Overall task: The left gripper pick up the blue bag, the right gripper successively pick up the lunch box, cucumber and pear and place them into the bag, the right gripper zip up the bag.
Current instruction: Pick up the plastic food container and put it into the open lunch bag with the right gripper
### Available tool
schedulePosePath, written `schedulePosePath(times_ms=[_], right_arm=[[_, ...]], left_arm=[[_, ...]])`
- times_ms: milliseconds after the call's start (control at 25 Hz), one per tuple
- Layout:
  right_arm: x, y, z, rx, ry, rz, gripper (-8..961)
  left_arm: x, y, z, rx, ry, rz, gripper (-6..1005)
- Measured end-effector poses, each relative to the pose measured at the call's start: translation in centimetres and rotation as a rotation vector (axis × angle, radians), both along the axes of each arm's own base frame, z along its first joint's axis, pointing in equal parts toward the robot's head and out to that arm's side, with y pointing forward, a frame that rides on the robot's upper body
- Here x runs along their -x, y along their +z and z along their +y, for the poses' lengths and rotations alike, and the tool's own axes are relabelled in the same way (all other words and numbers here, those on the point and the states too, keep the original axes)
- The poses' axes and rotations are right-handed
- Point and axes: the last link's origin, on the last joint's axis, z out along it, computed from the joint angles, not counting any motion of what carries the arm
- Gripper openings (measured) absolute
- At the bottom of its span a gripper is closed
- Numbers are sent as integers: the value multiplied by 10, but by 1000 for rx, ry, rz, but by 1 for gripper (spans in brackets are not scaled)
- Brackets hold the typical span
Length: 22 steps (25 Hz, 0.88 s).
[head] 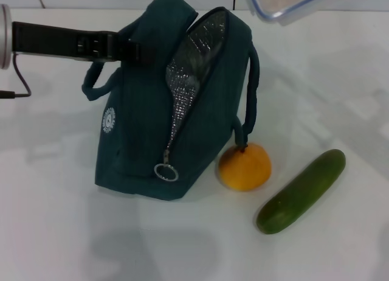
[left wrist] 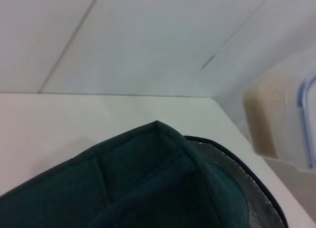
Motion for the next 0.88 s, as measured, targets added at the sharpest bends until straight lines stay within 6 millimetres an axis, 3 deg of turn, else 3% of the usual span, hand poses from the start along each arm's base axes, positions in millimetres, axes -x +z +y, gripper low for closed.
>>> schedulePosePath(times_ms=[560,880], right_arm=[[34,-17,13,50,76,-60,124],[29,-35,19,80,28,-191,127]], left_arm=[[-7,-10,-1,48,-29,-11,51],[-9,-13,3,50,-39,-19,51]])
